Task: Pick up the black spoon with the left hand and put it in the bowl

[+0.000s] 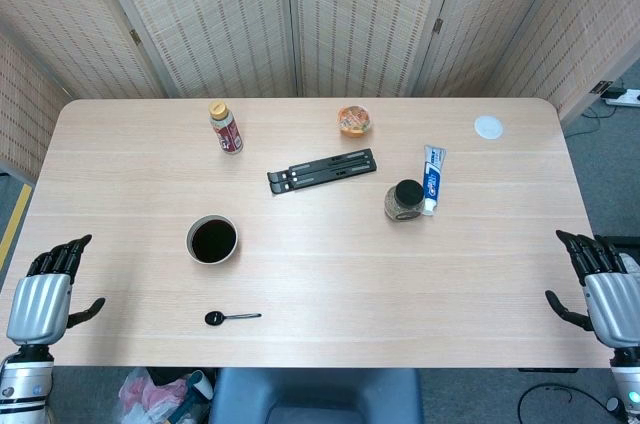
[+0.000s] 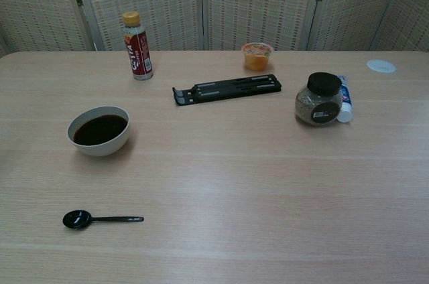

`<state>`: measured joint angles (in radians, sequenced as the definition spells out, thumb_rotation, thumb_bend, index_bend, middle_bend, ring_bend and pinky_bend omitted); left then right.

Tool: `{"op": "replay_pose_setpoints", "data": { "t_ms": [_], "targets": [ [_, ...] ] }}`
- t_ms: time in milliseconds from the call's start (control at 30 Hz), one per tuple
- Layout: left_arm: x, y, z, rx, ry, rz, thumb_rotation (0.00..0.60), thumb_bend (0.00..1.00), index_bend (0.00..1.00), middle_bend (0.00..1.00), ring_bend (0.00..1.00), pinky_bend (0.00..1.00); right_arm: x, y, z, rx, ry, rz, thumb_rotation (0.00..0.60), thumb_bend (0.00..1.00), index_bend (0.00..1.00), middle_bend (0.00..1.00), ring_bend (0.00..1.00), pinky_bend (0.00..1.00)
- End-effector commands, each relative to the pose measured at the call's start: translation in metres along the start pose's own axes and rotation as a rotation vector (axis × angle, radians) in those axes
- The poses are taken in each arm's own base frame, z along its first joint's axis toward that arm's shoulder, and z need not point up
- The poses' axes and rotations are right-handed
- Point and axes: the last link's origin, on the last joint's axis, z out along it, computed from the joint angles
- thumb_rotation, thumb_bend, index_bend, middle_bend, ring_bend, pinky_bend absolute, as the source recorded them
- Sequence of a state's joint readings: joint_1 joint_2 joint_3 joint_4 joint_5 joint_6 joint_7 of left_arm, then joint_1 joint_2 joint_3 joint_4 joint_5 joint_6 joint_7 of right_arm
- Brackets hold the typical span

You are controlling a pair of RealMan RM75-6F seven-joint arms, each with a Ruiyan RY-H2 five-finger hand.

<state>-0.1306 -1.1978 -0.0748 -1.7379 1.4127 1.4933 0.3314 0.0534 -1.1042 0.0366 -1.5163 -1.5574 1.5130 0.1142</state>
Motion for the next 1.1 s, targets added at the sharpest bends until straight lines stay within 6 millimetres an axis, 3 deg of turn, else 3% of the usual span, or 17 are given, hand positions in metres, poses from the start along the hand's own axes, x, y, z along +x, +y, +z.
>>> {"op": "replay_pose_setpoints", "data": {
  "t_ms": [33,733,1100],
  "targets": [
    [0.000,0.000,0.000,-0.001,0.002,0.001,0.600,0.20,0.13,0.20,0.19,0.24,0.000,0.000,-0.001,0.000,0.007,-0.001,0.600,0.22,0.00,0.13,0.13,0.09],
    [0.004,0.008,0.005,-0.050,0.007,0.006,0.600,0.20,0.16,0.20,0.19,0.24,0.002,0.002,-0.006,-0.007,0.032,-0.003,0.600,0.22,0.00,0.13,0.13,0.09],
    [0.007,0.024,0.010,-0.161,0.017,-0.017,0.600,0.20,0.26,0.20,0.19,0.24,0.003,0.002,-0.007,-0.009,0.035,-0.007,0.600,0.22,0.00,0.13,0.13,0.09]
  ]
}}
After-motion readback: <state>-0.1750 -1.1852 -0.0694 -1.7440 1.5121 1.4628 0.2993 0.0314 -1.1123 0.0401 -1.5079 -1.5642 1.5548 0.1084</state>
